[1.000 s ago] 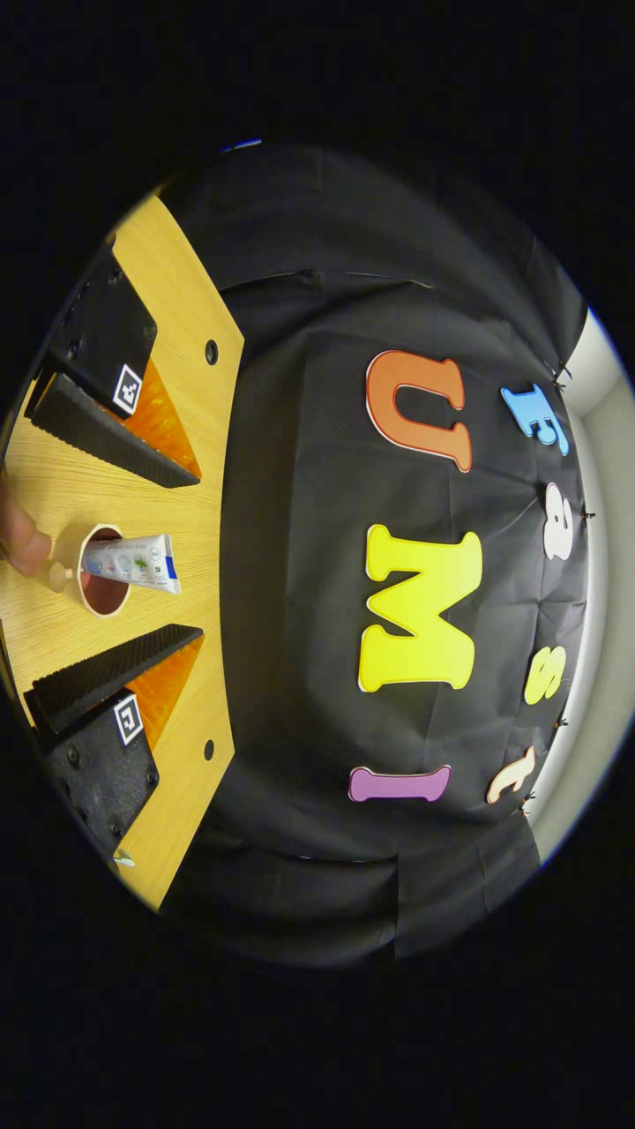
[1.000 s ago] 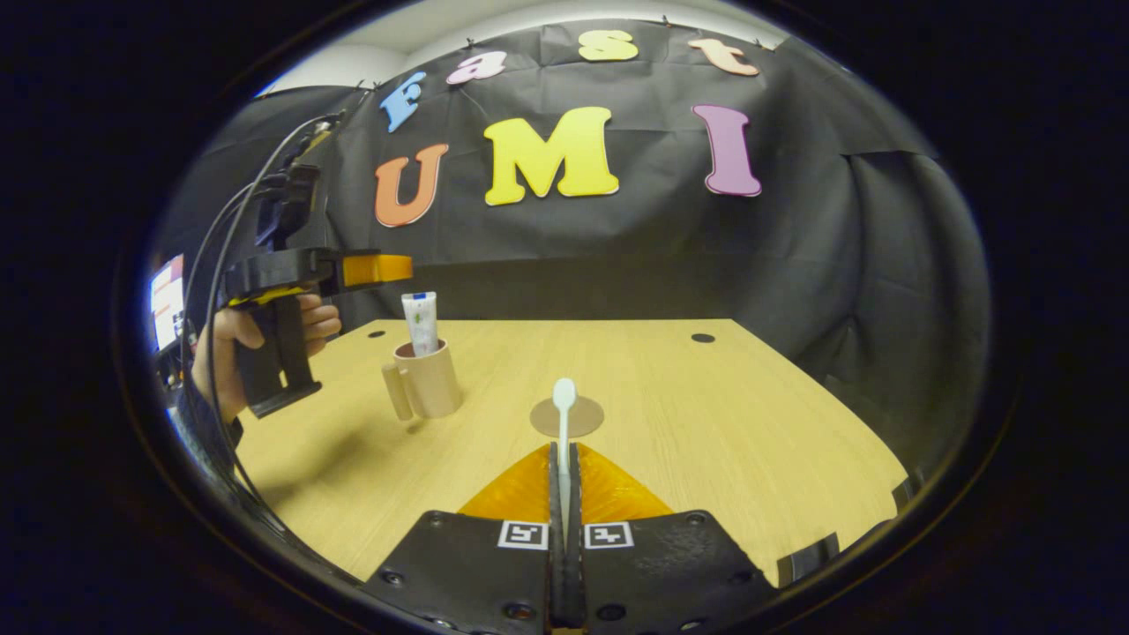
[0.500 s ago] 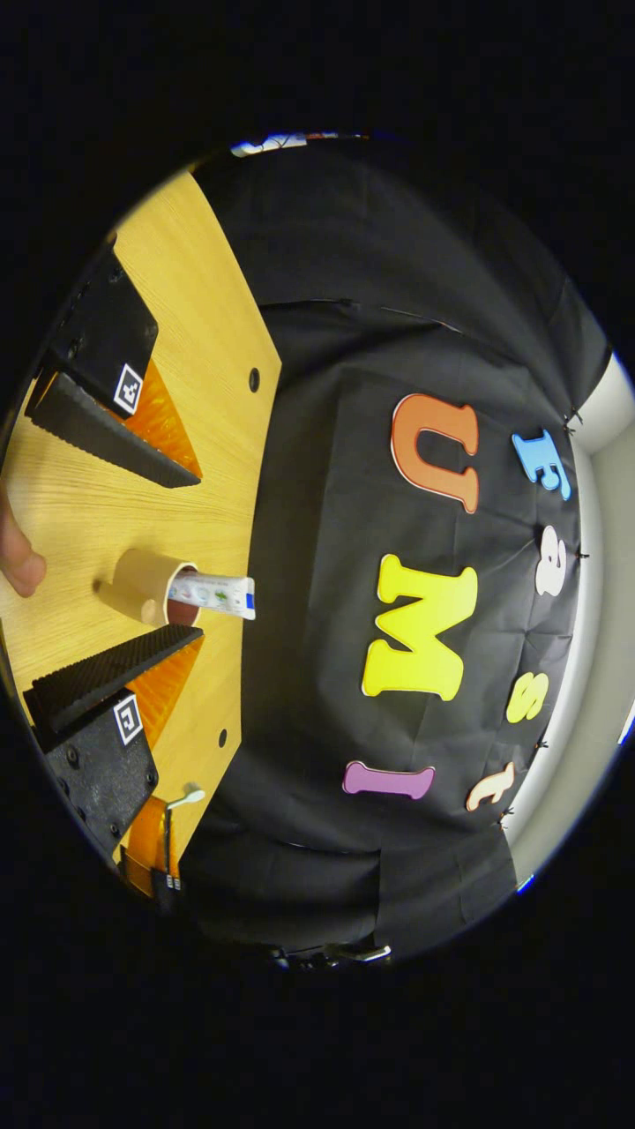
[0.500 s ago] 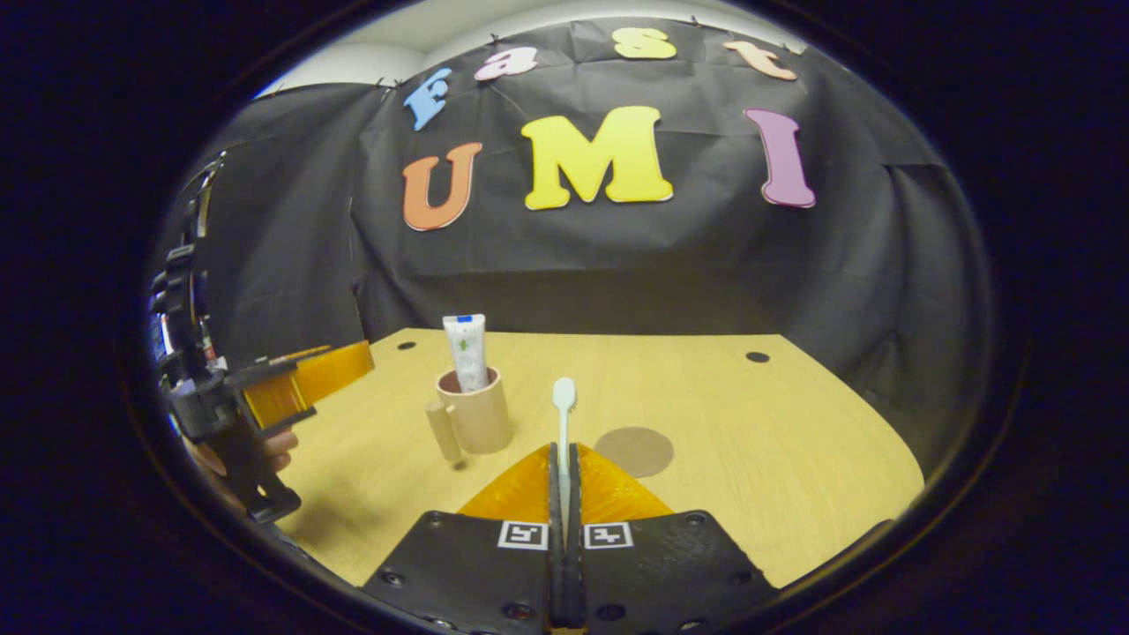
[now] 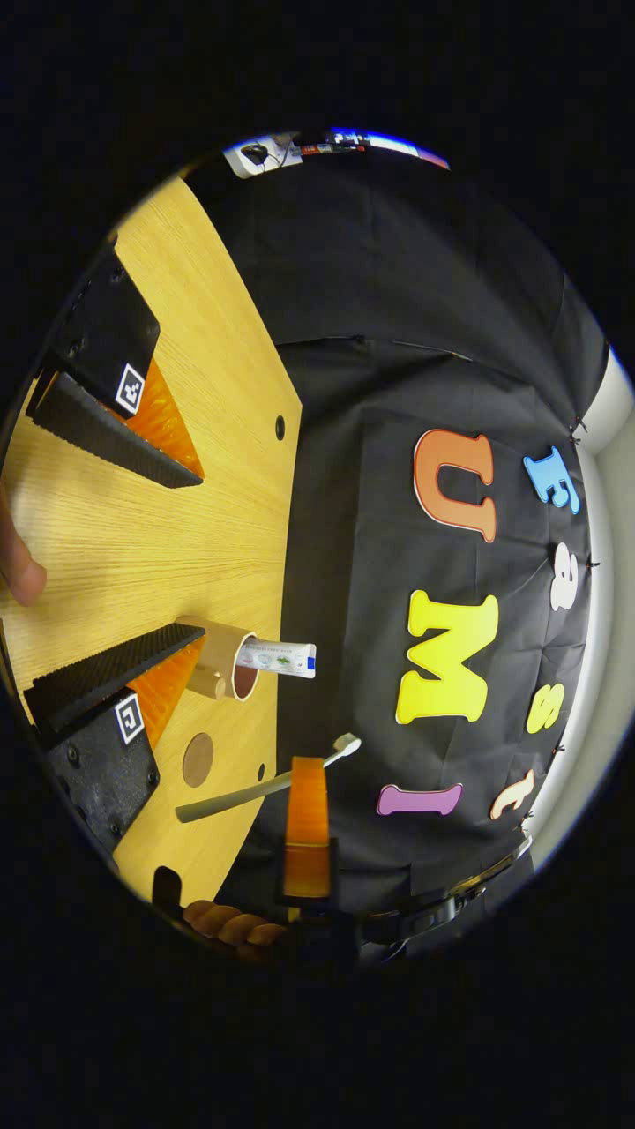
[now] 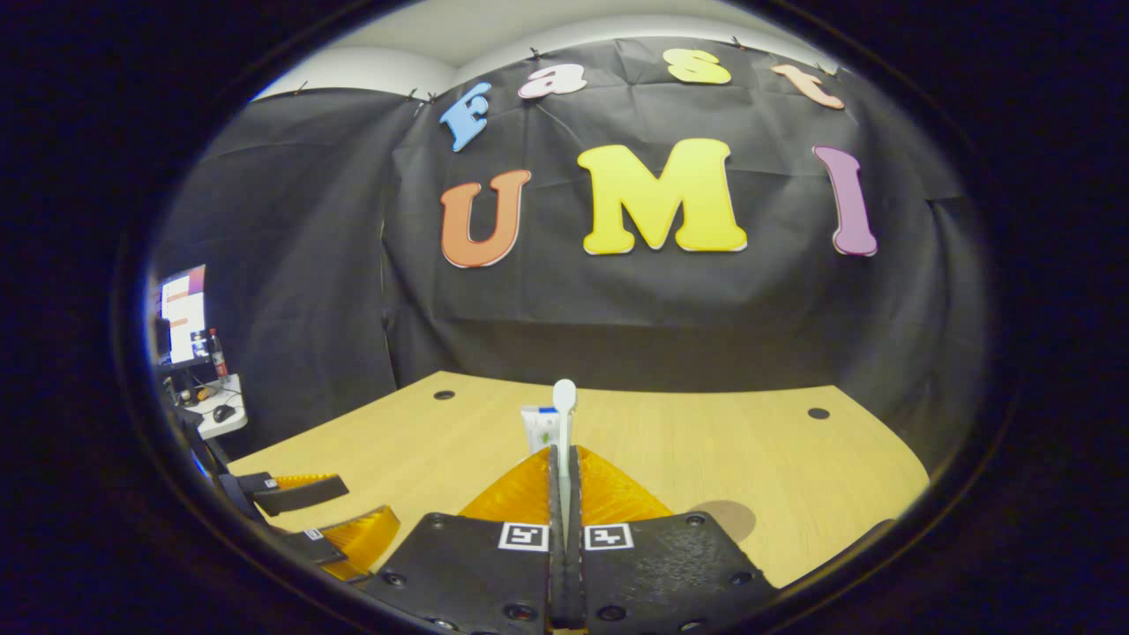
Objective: Put the toothbrush and toothpaste on the desktop into the cup, then pick up the cup and place it on the coaster on the desktop.
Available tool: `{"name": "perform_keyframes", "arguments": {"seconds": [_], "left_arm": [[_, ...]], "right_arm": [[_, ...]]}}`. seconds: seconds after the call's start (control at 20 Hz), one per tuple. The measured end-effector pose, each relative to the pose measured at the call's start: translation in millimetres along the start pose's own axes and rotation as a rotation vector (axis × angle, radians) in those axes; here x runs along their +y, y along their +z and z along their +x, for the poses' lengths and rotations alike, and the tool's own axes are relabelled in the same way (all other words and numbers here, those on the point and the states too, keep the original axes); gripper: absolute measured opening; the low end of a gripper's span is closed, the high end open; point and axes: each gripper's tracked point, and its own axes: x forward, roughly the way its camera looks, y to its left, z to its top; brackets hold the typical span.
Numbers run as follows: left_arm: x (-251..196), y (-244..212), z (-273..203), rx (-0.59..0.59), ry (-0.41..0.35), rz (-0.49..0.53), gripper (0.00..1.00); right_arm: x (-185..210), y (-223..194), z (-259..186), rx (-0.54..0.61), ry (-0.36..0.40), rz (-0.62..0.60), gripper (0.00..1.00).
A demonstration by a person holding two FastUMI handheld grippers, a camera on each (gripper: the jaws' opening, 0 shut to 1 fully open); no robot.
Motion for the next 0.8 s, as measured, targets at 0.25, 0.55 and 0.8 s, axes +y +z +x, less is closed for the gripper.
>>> {"name": "perform_keyframes", "arguments": {"seconds": [0.25,0.55,0.8], "left_arm": [[-6.2,5.7,-3.1,-0.023,-0.030,-0.030,0.98],[-8.0,5.6,-2.5,-0.033,-0.055,-0.019,0.99],[-7.2,-2.5,0.3,-0.011,-0.062,-0.038,0.98]], "right_arm": [[15.2,62.2,31.2,-0.153,-0.001,0.006,0.00],[14.0,68.7,73.9,-0.177,-0.035,-0.003,0.00],[12.8,56.9,86.0,-0.146,-0.047,-0.036,0.00]]}}
